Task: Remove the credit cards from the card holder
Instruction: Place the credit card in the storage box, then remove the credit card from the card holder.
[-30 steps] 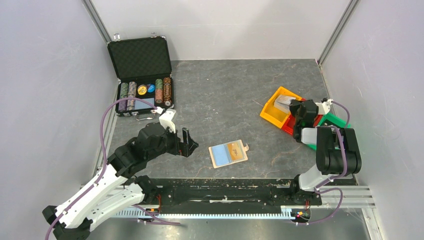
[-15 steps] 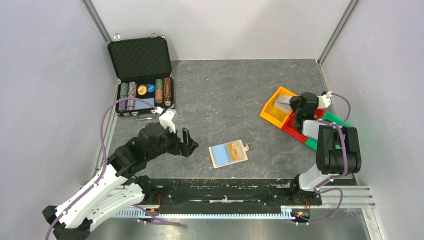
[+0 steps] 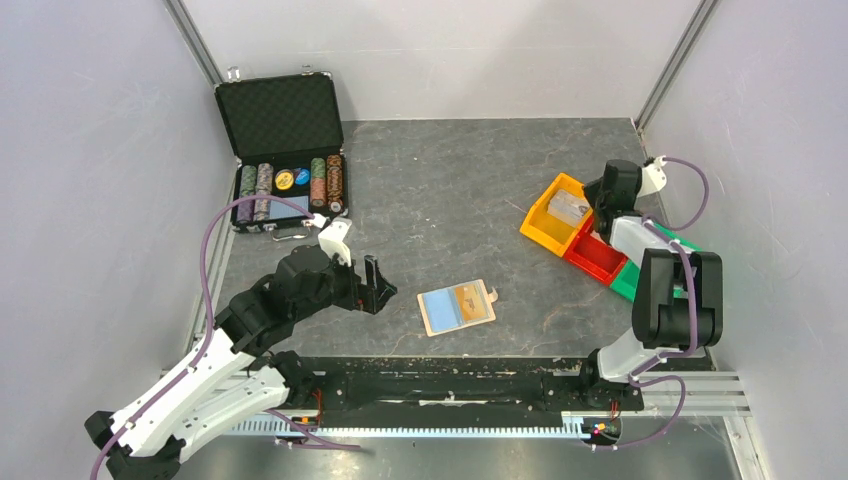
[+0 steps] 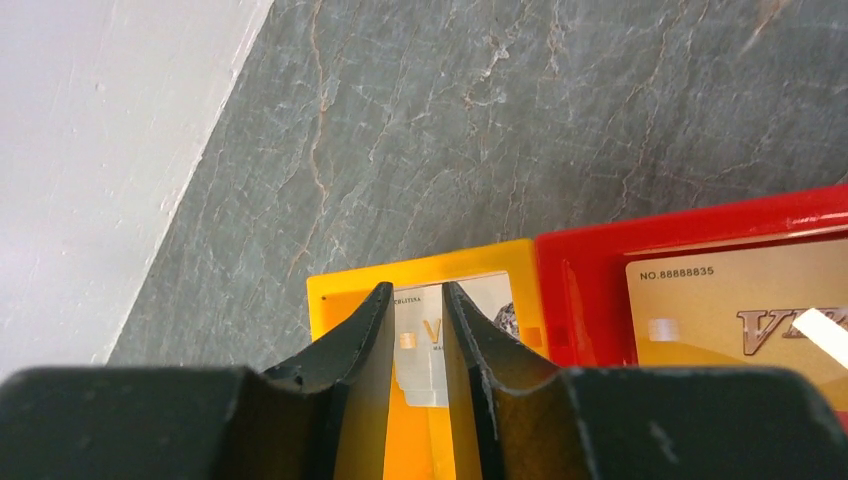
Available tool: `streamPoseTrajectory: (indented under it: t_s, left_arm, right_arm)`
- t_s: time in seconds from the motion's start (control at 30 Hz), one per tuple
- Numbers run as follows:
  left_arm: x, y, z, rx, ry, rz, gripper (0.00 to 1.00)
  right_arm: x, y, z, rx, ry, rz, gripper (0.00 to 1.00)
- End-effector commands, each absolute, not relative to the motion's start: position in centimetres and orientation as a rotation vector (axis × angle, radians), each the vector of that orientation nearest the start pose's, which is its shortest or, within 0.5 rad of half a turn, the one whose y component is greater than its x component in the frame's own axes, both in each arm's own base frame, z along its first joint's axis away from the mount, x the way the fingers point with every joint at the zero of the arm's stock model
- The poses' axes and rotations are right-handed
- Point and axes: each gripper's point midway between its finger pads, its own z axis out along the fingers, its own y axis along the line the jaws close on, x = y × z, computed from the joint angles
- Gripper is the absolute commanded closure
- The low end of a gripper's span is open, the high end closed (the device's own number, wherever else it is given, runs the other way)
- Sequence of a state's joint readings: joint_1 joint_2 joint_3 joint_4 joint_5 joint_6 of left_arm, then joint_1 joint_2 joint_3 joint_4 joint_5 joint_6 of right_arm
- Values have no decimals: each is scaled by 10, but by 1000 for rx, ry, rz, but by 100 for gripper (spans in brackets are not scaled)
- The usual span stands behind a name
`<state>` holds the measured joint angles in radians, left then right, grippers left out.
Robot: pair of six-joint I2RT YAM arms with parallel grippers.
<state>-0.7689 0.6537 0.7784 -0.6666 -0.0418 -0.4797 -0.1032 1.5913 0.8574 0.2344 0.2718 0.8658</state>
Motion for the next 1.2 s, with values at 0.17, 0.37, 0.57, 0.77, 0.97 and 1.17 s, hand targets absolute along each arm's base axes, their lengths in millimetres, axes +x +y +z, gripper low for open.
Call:
streamPoseTrajectory:
  t_s: [0.17, 0.37, 0.57, 0.77, 0.97, 1.17]
  left_arm:
    - [168, -175, 201, 328, 2159, -660, 0]
    - [171, -174, 197, 300, 2186, -634, 0]
    - [174, -173, 193, 239, 2209, -623, 0]
    - [169, -183, 178, 193, 2264, -693, 0]
    - [157, -210, 169, 204, 2297, -884, 0]
    - [160, -231, 163, 163, 2276, -1013, 0]
  right_arm:
    - [453, -65, 157, 944, 1789, 133, 73]
    - [440, -19, 160, 724, 1918, 223, 73]
    - [414, 60, 159, 458, 2018, 336, 72]
    - [356, 149, 137, 136, 2099, 579, 71]
    - [288, 209, 112, -132, 2148, 795, 69]
    - [234, 239, 91, -283, 2184, 914, 66]
